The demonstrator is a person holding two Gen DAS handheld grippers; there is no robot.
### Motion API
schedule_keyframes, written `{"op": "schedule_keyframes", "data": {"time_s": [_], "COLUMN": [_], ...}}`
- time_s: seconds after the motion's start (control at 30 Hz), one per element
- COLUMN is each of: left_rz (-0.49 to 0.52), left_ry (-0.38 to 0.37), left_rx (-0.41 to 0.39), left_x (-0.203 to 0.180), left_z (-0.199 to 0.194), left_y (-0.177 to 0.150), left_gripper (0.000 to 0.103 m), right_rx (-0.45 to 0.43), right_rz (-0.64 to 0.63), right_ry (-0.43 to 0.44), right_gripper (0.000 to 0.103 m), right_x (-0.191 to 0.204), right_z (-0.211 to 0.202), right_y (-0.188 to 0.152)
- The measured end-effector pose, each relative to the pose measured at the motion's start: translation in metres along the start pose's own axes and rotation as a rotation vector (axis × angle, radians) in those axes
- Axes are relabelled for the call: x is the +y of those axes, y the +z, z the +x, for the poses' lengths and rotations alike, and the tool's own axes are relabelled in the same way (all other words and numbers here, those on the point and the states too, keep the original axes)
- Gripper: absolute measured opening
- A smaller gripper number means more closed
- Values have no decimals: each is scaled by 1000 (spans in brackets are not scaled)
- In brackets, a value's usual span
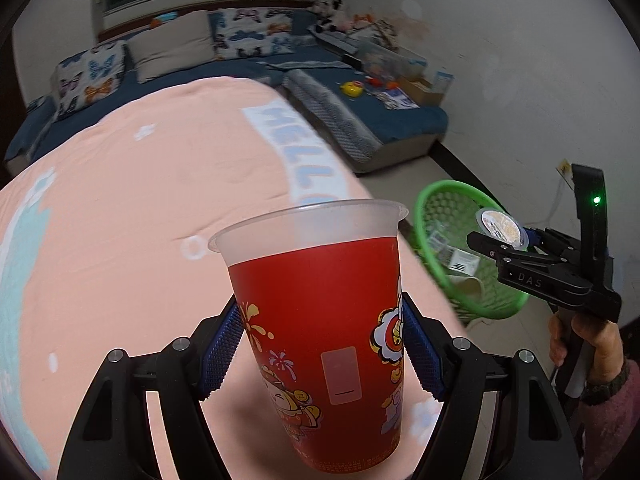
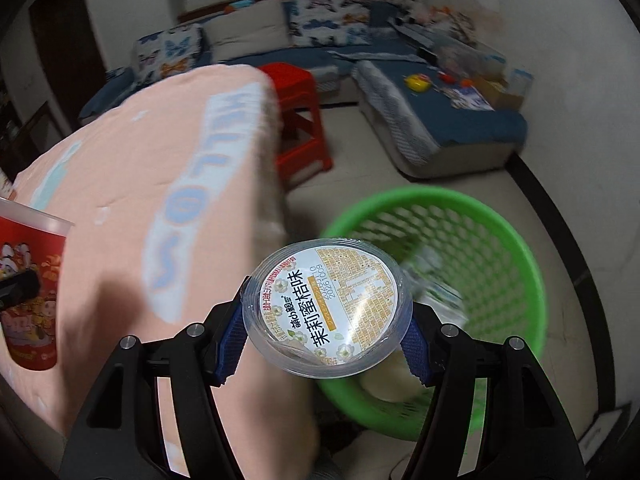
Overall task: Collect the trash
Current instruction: 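Carry the jelly cup to the basket and release it with the right tool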
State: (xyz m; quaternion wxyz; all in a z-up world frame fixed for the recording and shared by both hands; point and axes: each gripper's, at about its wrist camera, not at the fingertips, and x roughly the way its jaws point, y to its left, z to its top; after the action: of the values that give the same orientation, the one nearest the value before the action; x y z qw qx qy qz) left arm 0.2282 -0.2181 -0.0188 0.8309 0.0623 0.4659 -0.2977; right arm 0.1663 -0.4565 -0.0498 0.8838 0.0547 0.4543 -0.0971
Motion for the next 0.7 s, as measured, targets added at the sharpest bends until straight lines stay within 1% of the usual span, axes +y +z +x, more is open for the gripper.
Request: {"op": "schedule_keyframes", "data": {"time_s": [0.1, 0.27, 0.43, 0.6, 0.63, 0.7], "left_rz": [35, 76, 112, 143, 152, 167], "left_ry": [-18, -48, -67, -85, -88, -92], "left_rx": [7, 31, 54, 56, 54, 53], "left_x": [-23, -57, -84, -113, -119, -129], "left_z": [8, 26, 44, 59, 62, 68], "left_y": [6, 17, 29, 45, 48, 55], "left_gripper": [72, 72, 72, 72, 72, 72], "right_rx": [19, 55, 90, 112, 111, 106], "right_rz": [50, 128, 188, 224, 227, 236], "right_ry": [-48, -89, -108, -103, -100, -94], "right_gripper": [65, 65, 66, 66, 68, 73], "right_x": [-36, -78, -106, -123, -124, -128], "right_z": [3, 16, 31, 42, 41, 40], "right_y": [-11, -27, -41, -51, -52, -55]}}
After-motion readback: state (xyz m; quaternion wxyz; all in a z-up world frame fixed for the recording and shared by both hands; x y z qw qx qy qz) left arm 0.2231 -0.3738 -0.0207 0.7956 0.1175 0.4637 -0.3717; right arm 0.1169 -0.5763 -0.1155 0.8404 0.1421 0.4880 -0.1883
